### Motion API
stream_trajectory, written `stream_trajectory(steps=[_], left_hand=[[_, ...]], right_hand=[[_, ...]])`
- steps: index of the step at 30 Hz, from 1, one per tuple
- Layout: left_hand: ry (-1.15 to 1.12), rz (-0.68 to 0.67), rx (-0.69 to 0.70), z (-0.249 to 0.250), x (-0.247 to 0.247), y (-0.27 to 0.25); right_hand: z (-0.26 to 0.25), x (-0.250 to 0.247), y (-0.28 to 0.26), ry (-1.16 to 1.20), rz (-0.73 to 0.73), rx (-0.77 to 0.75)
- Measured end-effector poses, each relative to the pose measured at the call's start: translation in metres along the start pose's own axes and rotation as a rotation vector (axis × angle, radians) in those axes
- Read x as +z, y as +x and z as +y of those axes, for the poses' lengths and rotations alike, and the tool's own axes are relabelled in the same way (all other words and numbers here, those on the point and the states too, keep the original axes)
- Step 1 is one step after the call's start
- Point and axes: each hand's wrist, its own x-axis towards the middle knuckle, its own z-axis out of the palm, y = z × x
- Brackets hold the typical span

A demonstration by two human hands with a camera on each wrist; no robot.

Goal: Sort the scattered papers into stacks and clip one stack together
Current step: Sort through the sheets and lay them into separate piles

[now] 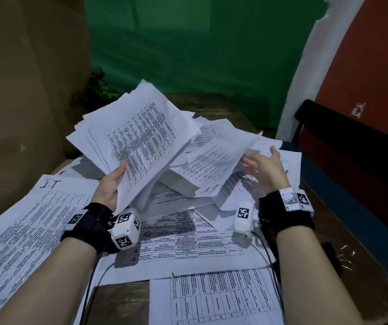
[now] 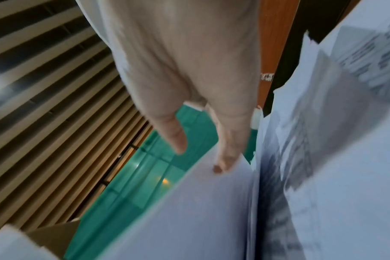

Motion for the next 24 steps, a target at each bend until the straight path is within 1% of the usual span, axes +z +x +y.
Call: stream_trajectory(steps=[1, 2, 3, 5, 6, 8, 10, 11, 12, 13, 14, 15, 17, 18, 19, 21, 22, 24], left_hand=[[-0.028, 0.011, -0.006, 0.0, -0.001, 0.0], [-0.062, 0.018, -0.008, 0.001, 0.0, -0.001], [-0.074, 0.028, -0.007, 0.001, -0.002, 0.001], [-0.07, 0.026, -0.005, 0.001, -0.003, 0.003], [-0.063, 0.02, -0.002, 0.0, -0.003, 0.003], [-0.07, 0.004, -0.022, -0.001, -0.003, 0.004], [-0.088, -0.012, -0.023, -0.001, -0.003, 0.002], [-0.076, -0.036, -0.02, 0.0, -0.004, 0.002], [-0.072, -0.064, -0.021, 0.002, -0.002, -0.002], [-0.053, -0.078, -0.021, 0.001, -0.003, -0.001], [-0.044, -0.082, -0.04, 0.001, -0.002, -0.001], [-0.044, -0.05, -0.025, 0.0, -0.002, 0.001], [0.05, -0.038, -0.028, -0.005, 0.005, -0.002], [0.136, -0.014, -0.015, -0.009, 0.009, -0.001], [0.258, 0.047, 0.001, -0.013, 0.017, -0.005], [0.491, 0.083, 0.038, -0.019, 0.011, 0.001], [0.567, 0.084, 0.029, -0.02, 0.007, 0.006], [0.72, 0.1, -0.045, -0.022, -0.007, 0.015]], right_hand=[[0.002, 0.003, 0.001, 0.019, 0.055, -0.011], [0.003, 0.006, 0.001, 0.012, 0.068, 0.013], [0.005, 0.009, 0.0, -0.001, 0.024, 0.072], [0.012, 0.015, -0.001, -0.088, -0.116, 0.195], [0.016, 0.017, 0.001, -0.14, -0.159, 0.218], [0.023, 0.021, 0.006, -0.219, -0.188, 0.227], [0.027, 0.02, 0.009, -0.305, -0.176, 0.227], [0.026, 0.016, 0.013, -0.366, -0.162, 0.195], [0.024, 0.01, 0.018, -0.447, -0.127, 0.132], [0.018, 0.003, 0.02, -0.523, -0.061, 0.053], [0.012, -0.005, 0.024, -0.569, 0.037, -0.036], [0.005, -0.014, 0.026, -0.591, 0.133, -0.129], [-0.007, -0.03, 0.025, -0.553, 0.314, -0.304], [-0.01, -0.035, 0.024, -0.501, 0.385, -0.363], [-0.012, -0.04, 0.023, -0.442, 0.435, -0.406], [-0.012, -0.044, 0.023, -0.305, 0.504, -0.429], [-0.011, -0.043, 0.023, -0.227, 0.534, -0.426], [-0.008, -0.039, 0.025, -0.09, 0.566, -0.42]])
